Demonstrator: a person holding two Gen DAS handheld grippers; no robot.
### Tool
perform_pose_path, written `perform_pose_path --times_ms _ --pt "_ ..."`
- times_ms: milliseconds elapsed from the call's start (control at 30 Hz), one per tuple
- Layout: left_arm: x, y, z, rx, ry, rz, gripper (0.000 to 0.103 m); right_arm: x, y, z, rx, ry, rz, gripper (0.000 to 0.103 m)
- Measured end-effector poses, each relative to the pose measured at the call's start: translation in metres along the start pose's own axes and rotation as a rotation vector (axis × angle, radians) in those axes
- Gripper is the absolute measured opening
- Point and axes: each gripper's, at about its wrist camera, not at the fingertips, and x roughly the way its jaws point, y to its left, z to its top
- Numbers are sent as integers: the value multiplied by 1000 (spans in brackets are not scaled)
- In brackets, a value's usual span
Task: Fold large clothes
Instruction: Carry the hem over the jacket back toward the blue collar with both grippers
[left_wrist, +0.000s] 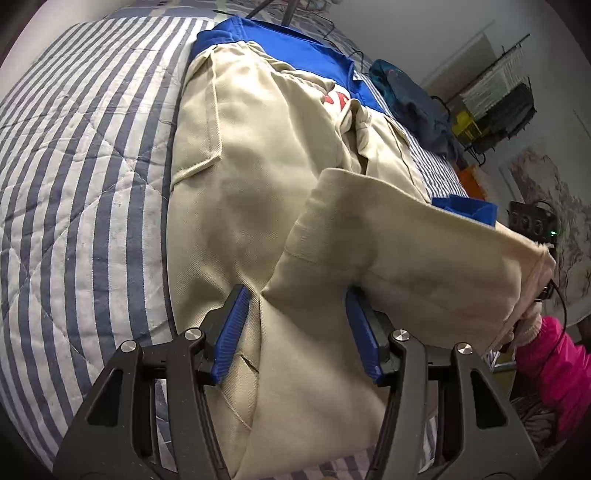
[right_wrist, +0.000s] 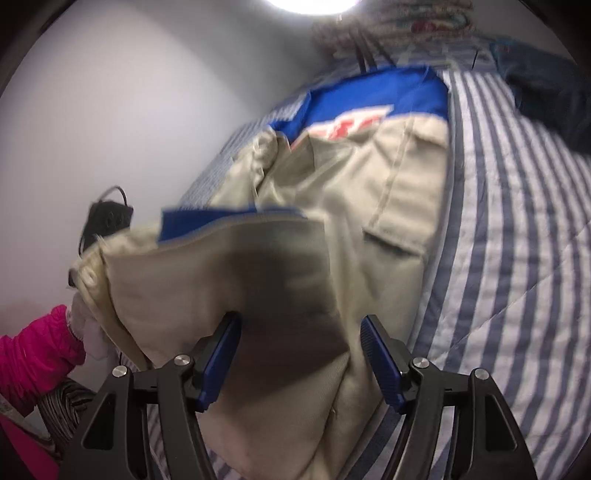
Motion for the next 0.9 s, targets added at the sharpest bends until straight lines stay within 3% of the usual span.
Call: perform_pose_path --times_ms 33,133,233,300,400,467,533,567,600,667,700,767,900 --pt "0 0 -1 5 0 2 55 3 -3 -3 4 11 11 71" --pt "-3 1 -6 16 6 6 38 4 -5 -7 11 2 35 67" --pt "-4 3 -7 -7 8 -5 23 1 -4 -8 9 4 40 50" --pt "-7 3 -8 -7 6 -14 21 -11 -3 -13 -2 -3 46 40" --pt "-6 -1 -10 23 -2 13 25 -16 0 -19 -17 4 49 40" --pt "-2 2 -10 -2 6 -3 33 -12 0 -22 -12 23 45 41" --pt "-1 4 -10 -8 1 -14 33 -9 -3 -24 15 29 56 42" --pt "-1 3 -10 -3 -1 -14 31 -8 -3 -23 22 27 58 42" --pt "-2 2 -11 0 -2 -12 16 -8 -3 -24 24 27 59 41" --pt "-3 -1 -12 0 -8 13 7 -8 0 -23 22 22 54 29" --pt "-6 -3 -14 4 -18 26 4 -9 2 -23 20 18 44 18" --pt "-16 -9 -19 6 -42 45 3 -13 8 -22 8 10 25 11" --pt "-53 -13 -28 -17 -111 93 2 -39 23 -24 -9 -47 31 6"
